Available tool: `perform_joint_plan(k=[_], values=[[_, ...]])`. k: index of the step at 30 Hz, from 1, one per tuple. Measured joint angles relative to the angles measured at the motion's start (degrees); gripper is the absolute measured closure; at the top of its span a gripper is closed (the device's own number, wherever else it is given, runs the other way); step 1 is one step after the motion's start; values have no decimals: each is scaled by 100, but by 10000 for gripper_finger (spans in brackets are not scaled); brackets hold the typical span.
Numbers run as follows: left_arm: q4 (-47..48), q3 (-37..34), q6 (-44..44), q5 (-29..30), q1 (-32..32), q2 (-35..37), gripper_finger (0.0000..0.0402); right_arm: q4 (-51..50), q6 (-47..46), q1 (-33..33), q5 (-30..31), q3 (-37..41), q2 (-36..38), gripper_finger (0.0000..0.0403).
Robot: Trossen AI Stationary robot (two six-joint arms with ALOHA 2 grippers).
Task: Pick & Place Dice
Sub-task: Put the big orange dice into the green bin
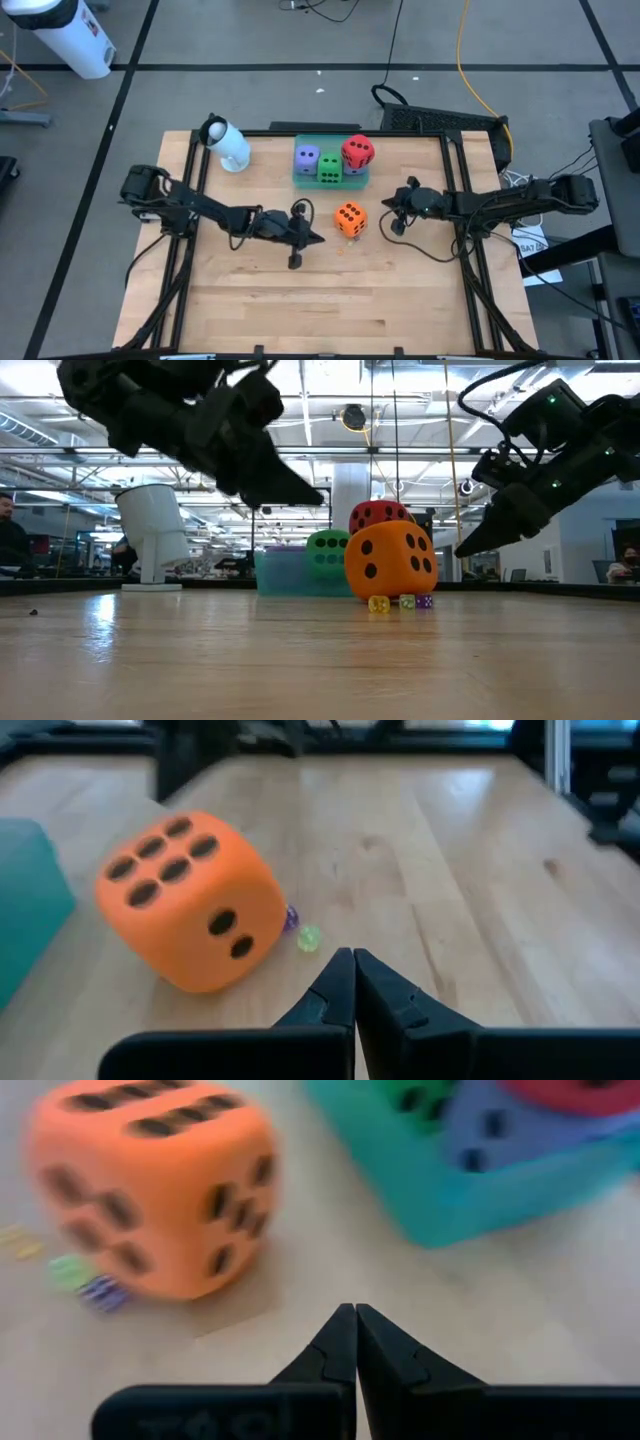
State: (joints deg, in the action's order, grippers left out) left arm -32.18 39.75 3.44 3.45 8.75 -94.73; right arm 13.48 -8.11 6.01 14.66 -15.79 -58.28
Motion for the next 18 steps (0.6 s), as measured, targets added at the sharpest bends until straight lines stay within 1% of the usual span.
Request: perform_joint_plan(k=[3, 5, 6, 7, 11, 13, 18], values=[[67, 169, -61, -257, -113, -238, 399, 6, -46, 38, 577, 0, -2, 403], [303, 334, -52, -300, -194, -372, 400, 4, -136, 97, 774, 0, 0, 403], [412, 440, -19, -302, -225, -451, 400, 6, -158, 138, 762, 0, -1, 403], [550, 524, 2, -302, -253, -524, 400, 6, -168, 171, 716, 0, -1, 403], [820, 866, 32, -337, -312, -802, 400, 44, -239, 261, 45, 0, -7, 403], [854, 1003, 95, -346, -310, -942, 400, 271, -361, 264, -91, 0, -89, 403], [1092, 1397, 279, -342, -310, -1204, 400, 907, -401, 264, -442, 0, -631, 403]])
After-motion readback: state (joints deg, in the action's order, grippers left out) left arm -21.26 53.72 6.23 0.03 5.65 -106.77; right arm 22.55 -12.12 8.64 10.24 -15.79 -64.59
